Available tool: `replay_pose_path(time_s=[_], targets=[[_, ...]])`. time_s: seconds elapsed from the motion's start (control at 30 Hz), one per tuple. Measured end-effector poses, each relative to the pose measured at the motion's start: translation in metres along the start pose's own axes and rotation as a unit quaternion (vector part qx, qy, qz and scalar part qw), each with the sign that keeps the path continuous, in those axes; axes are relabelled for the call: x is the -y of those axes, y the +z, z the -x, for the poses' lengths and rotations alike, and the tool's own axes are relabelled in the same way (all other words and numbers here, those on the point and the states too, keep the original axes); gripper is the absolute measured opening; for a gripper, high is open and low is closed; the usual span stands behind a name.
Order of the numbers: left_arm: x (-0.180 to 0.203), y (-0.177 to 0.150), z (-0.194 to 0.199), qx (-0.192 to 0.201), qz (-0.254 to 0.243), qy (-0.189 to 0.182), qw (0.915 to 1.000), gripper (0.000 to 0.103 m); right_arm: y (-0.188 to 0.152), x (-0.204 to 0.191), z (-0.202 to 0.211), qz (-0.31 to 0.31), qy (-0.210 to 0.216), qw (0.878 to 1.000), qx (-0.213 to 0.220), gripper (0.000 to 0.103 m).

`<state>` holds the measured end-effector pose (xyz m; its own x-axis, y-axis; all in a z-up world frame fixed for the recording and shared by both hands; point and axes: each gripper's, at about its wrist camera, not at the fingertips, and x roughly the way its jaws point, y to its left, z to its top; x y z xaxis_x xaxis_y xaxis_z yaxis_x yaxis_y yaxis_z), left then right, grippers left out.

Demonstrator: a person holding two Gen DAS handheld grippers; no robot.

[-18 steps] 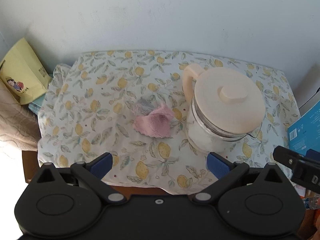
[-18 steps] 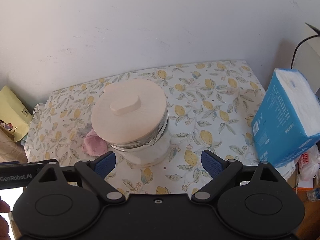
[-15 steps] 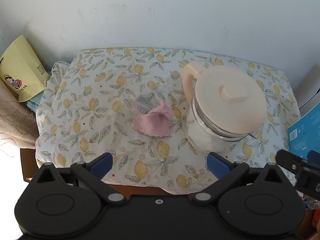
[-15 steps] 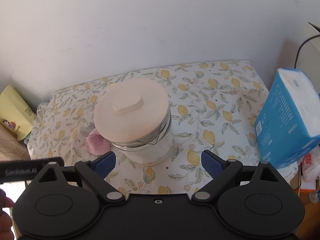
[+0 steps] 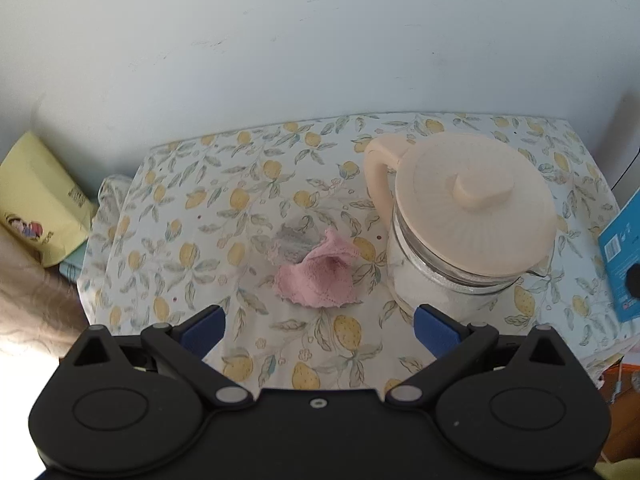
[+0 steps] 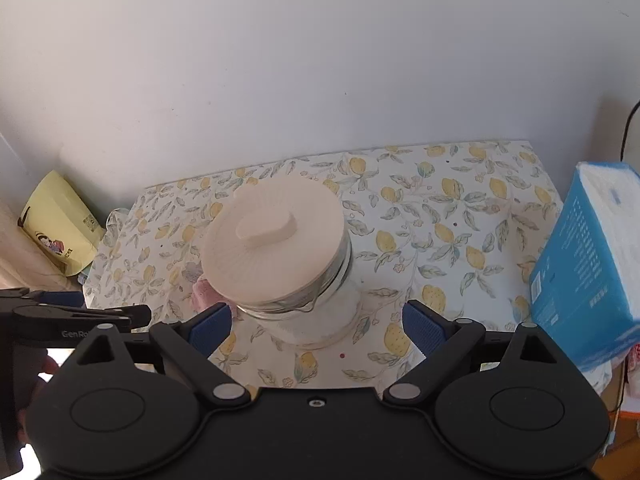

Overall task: Clean container
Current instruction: 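Move the right tool to the cream jar lid knob while the left tool approaches the pink cloth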

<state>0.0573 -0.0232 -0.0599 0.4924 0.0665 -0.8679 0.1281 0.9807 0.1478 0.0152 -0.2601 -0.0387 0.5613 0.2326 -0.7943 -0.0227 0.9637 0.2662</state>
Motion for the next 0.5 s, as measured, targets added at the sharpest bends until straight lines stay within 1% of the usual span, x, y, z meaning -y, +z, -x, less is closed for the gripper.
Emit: replay_pose_path(time_s=[0.07,0.17,0.3,0.37,0.5], targets=[[0.002,0.0,-0.009,-0.01,-0.004,-0.012,0.9999,0.103,0.002,0.005,-0.003,0.006,0.002,1.0,-0.001,0.096],[0.0,0.001,-0.018,-0.019,0.005,-0.017,0.9997,0.103,0.006,0.01,-0.008,0.027,-0.004,1.0,0.0,0.096],[-0.005,0.004,-0.03,-0.016,0.004,-0.006,0.9999,0.103,0.016,0.003,-0.014,0.055,-0.004,0.998,0.007,0.096],[-0.012,0.002,-0.04,-0.012,-0.006,-0.011,0.9998,0.103,0.021,-0.001,-0.018,0.071,-0.003,0.997,0.011,0.096],[-0.02,0.005,-0.069,-0.009,-0.049,-0.019,0.9986,0.103,0.033,-0.011,-0.025,0.102,0.0,0.995,0.019,0.096]])
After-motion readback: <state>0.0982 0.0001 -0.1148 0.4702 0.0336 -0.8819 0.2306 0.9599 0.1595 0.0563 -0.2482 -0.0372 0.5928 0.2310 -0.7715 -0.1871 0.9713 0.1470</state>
